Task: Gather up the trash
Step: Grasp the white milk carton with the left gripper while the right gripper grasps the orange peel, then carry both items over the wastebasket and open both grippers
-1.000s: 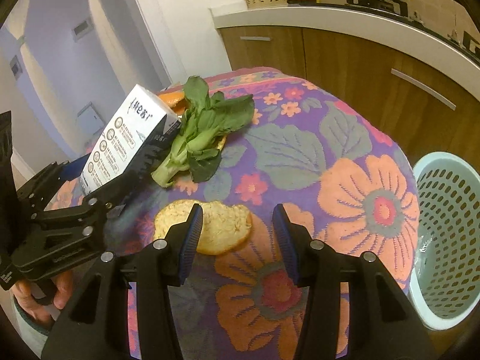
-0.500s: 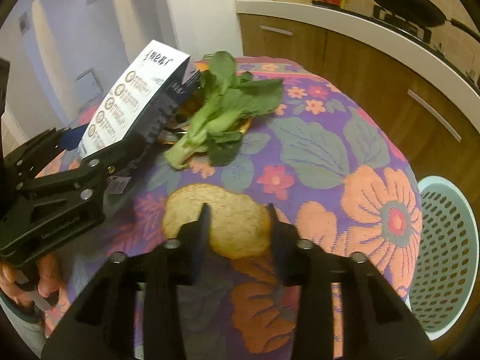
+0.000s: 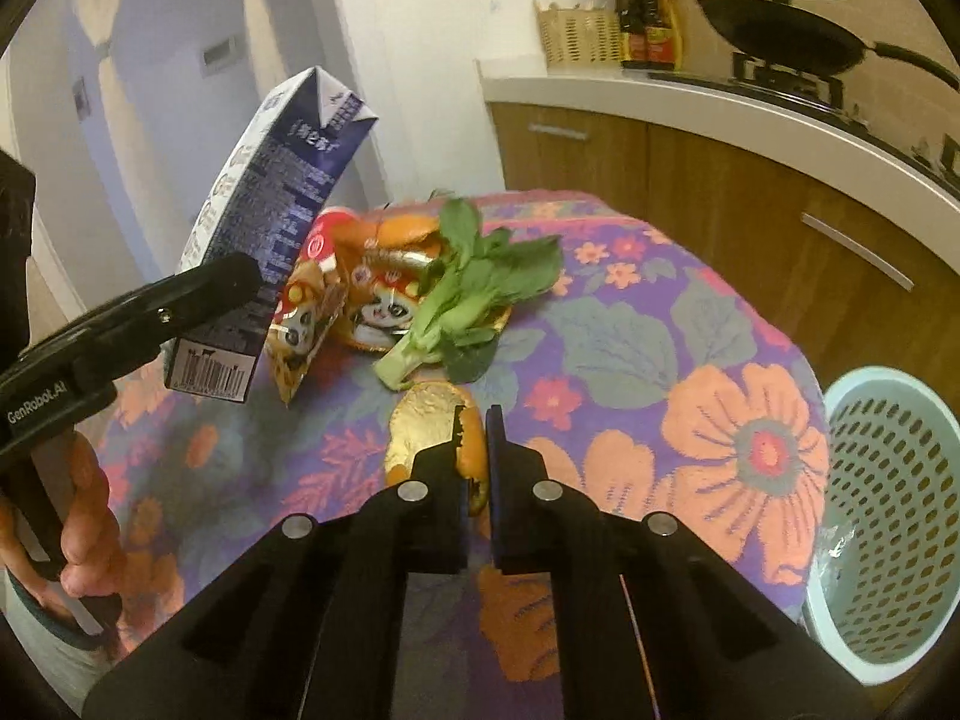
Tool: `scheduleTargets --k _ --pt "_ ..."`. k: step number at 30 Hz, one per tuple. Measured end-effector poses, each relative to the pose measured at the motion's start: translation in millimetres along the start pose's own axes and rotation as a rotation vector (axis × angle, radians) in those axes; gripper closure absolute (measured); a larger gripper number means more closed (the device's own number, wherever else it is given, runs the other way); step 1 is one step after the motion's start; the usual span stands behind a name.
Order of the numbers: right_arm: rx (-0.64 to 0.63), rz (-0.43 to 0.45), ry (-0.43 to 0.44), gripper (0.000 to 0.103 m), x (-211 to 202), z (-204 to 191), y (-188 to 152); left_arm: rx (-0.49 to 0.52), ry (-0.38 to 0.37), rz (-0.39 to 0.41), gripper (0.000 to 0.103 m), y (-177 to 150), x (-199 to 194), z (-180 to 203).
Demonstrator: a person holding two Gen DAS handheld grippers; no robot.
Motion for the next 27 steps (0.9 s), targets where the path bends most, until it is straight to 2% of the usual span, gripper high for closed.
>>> scheduleTargets --k 6,14,22,27 --pt "0.032 0.080 -0.050 0.100 -40 29 3 0.049 -0.034 0.010 0.046 10 4 42" --pt "0.144 0.177 -0.210 0.100 -103 99 -7 0.097 -0.118 -0.036 0.046 12 32 113" --pt "0.292 0.171 -0.349 0.100 -131 182 -35 0.108 -0.257 -0.151 0.046 4 86 188" --pt "0.392 0.116 -0.406 0.100 -125 228 -58 0.145 -0.289 -0.247 0.046 -8 124 232"
Point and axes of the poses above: each gripper's, at about its wrist camera, not at the fingertips, and x roughly the way its jaws point, z to its right, y to its top, the point moved 2 cm from there along x, roughly the way its jaws point, and after that the axes turned 2 degrees about y, right-handed, at the moved point
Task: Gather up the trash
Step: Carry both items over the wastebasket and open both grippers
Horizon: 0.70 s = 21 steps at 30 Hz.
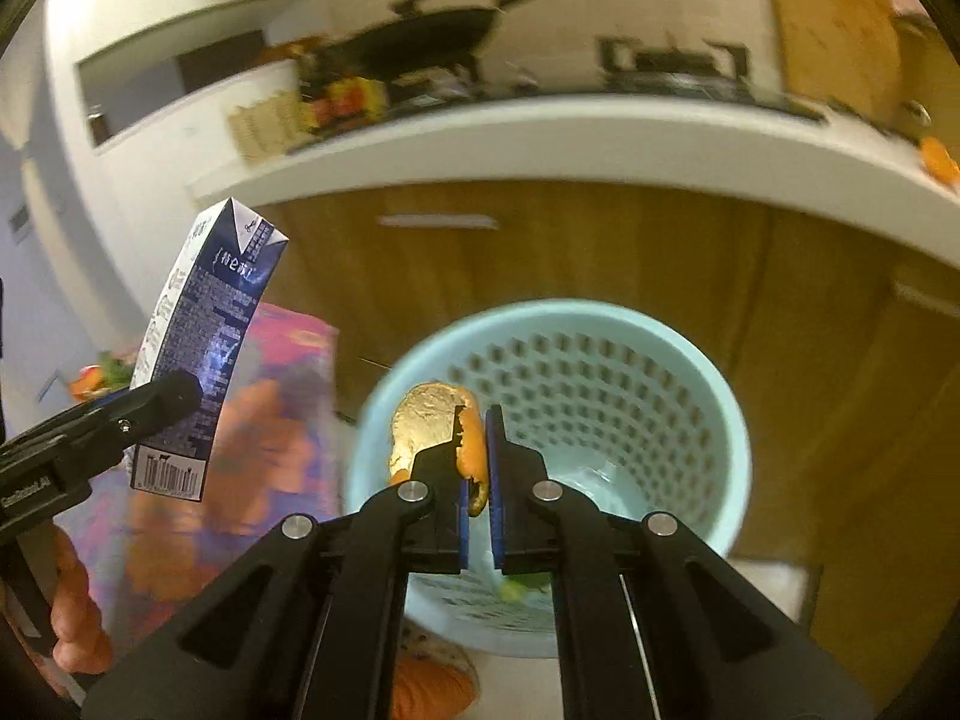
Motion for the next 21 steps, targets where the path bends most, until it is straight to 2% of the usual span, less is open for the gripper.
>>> scheduleTargets --k 3,10,14,21 --pt "0.051 -0.046 -0.024 0.100 16 23 -5 0.030 -0.001 -0.063 0.046 -2 30 19" --pt "0.078 -0.111 -0.039 0.100 41 43 -15 0.044 0.001 -0.127 0.046 -3 65 33" --pt "0.086 -0.134 -0.034 0.100 47 47 -19 0.053 0.017 -0.132 0.046 -1 73 37" --pt "0.109 -0.152 -0.016 0.096 47 53 -24 0.026 0.001 -0.127 0.042 3 73 36"
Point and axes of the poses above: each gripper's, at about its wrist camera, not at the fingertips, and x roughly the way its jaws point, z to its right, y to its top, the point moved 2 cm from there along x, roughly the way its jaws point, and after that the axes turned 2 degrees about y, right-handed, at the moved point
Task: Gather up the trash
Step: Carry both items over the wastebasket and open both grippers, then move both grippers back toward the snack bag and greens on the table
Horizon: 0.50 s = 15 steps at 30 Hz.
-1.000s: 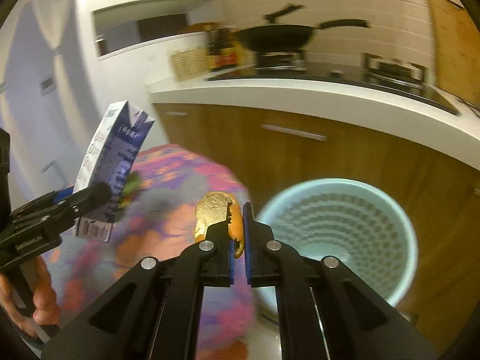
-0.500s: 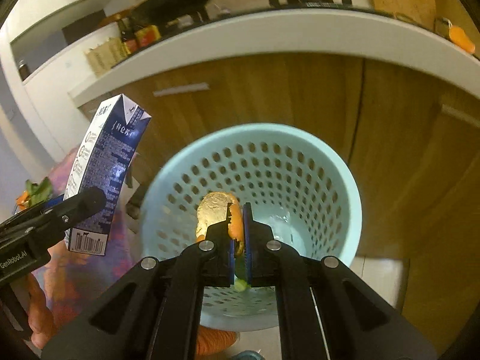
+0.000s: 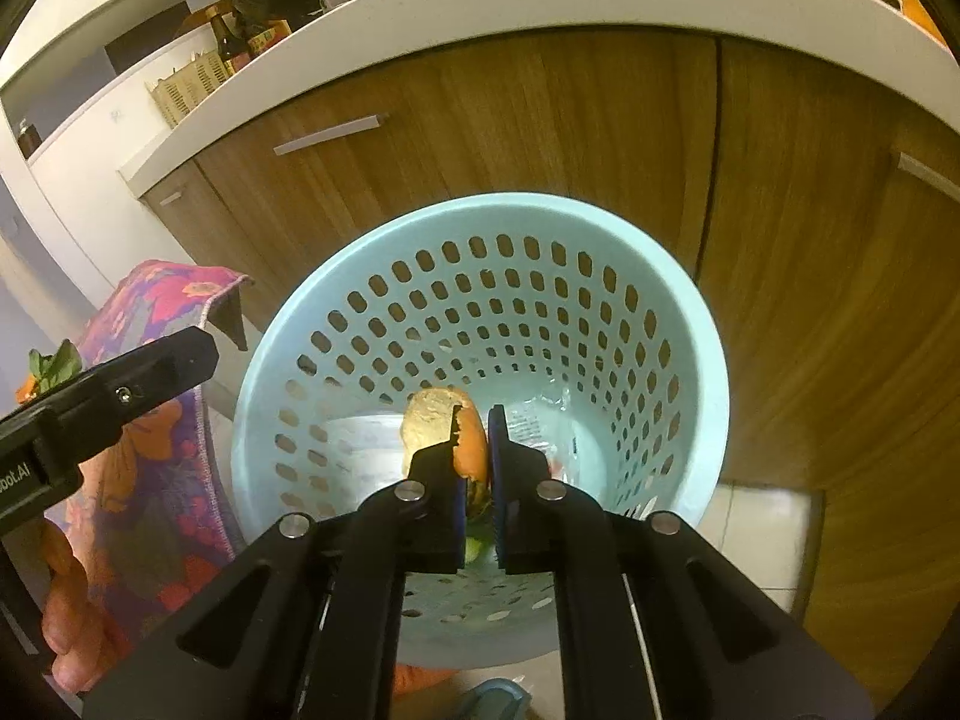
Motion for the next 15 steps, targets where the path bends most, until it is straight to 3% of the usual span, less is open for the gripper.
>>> scheduleTargets --k 6,9,11,15 --pt "-0.005 0.005 0.009 0.092 -6 -3 0 -0.002 -0.012 0.030 0.042 -5 -16 -1" --pt "-0.014 0.022 0.011 0.079 -14 -9 0 0.005 -0.015 0.046 0.042 -9 -25 -1" --pt "-0.021 0.035 0.000 0.061 -18 -12 2 0.006 -0.012 0.056 0.042 -11 -32 -3" --pt "-0.030 0.049 -0.001 0.060 -27 -21 3 -0.013 -0.008 0.079 0.042 -15 -47 -12"
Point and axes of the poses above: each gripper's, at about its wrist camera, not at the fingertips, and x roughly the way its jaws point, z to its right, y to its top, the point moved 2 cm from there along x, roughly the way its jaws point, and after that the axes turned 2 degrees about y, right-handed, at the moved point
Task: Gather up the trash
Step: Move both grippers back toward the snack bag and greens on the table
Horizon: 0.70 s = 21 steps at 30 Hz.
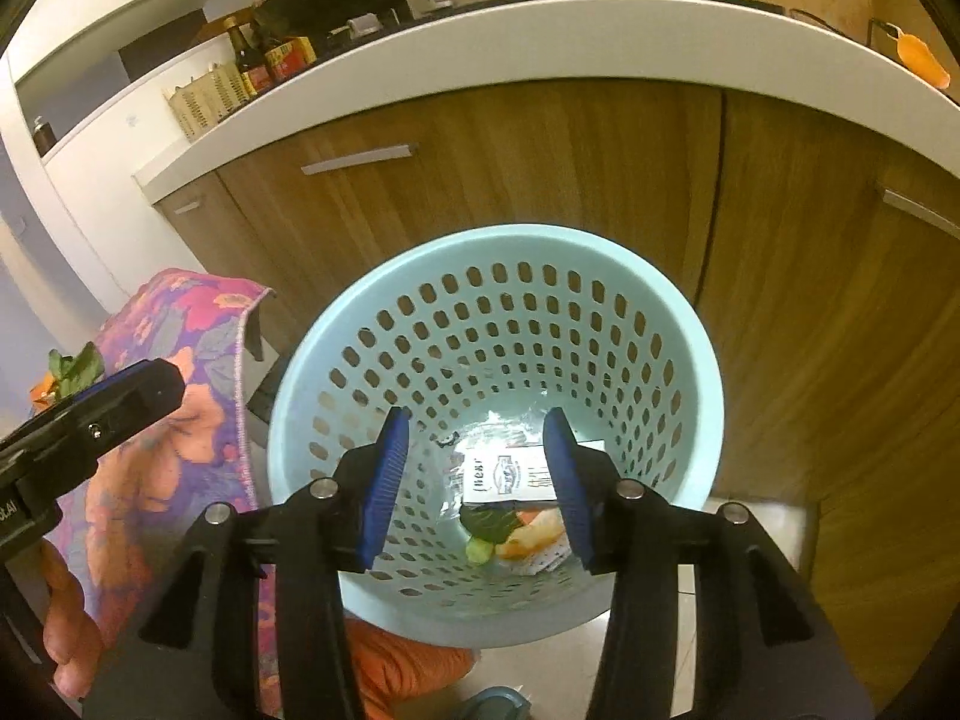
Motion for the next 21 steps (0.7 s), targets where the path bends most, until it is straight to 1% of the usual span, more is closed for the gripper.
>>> scheduleTargets --k 3,6,9,12,16,21 --pt "-0.013 0.011 0.014 0.060 -7 -9 2 -0.018 0.004 0.031 0.042 -1 -18 -10" --pt "-0.045 0.032 0.032 0.060 -17 -26 5 -0.038 0.017 0.072 0.042 -3 -41 -24" --pt "-0.091 0.052 0.054 0.060 -27 -53 6 -0.067 0.026 0.111 0.042 -6 -65 -40" --pt "-0.149 0.062 0.085 0.060 -32 -83 4 -0.093 0.052 0.149 0.042 -10 -89 -59" --pt "-0.224 0.068 0.121 0.060 -34 -126 -1 -0.132 0.102 0.190 0.042 -19 -119 -86" --pt "-0.330 0.066 0.178 0.060 -31 -188 -10 -0.197 0.205 0.245 0.036 -34 -160 -131"
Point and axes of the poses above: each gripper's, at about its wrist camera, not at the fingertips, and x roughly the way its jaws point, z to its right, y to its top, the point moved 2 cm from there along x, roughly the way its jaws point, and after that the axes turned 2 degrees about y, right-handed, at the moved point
